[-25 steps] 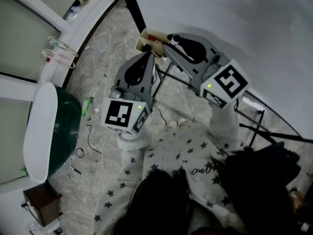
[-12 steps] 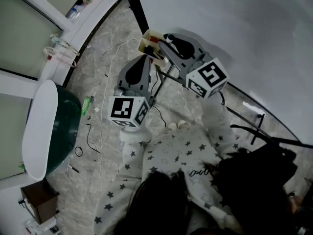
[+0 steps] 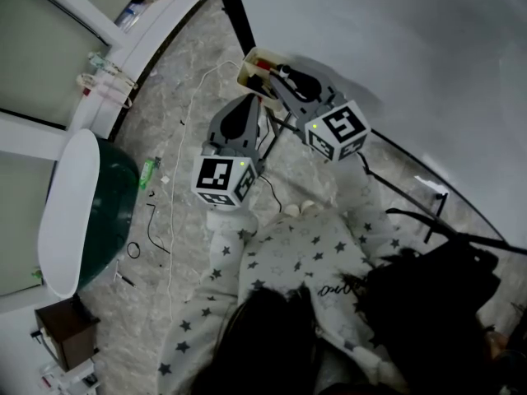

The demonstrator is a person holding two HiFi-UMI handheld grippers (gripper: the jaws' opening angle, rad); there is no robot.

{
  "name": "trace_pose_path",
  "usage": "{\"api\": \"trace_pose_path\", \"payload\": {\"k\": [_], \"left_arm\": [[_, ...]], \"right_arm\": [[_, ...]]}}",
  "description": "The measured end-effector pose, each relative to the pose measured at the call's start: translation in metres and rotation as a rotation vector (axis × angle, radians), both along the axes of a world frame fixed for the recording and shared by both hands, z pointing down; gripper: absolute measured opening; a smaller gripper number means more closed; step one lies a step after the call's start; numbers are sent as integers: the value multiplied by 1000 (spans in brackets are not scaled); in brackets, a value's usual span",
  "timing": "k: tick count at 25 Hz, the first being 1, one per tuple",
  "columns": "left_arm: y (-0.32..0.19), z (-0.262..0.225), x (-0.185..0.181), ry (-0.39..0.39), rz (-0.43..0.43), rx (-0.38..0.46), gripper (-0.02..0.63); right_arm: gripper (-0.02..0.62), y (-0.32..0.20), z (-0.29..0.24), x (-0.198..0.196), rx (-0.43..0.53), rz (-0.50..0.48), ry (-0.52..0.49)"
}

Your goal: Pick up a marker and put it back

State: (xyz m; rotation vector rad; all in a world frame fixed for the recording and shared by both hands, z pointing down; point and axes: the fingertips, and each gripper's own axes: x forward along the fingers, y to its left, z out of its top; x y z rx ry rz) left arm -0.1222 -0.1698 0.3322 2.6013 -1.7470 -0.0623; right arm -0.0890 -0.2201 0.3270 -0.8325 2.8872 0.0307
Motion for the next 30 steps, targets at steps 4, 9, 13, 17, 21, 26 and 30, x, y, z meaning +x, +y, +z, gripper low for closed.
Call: {"api": "trace_pose_path", "payload": {"k": [4,9,13,17,21,26,30], "left_arm": [[-1,6,3,0,8,-18,0],[-3,18,4,3,21,-32,1],[-3,25,5,5,17,-42,1],[-1,31,5,6,17,-52,2],[1,30,4,5,13,-53,0],[0,31,3,5,10,-55,0],[-2,34,4,4,13,-56,0]], "right_arm": [[84,-1,12,-3,-12,8,32],[84,1,33,-7,-20,13,70],[84,3,47,-8,-25,12,91],[84,3,58,-9,-35,16,104],[84,4,64,-9,-44,22,105],[84,2,64,-11,-36,23,111],[84,2,71,-13,-40,15,130]]}}
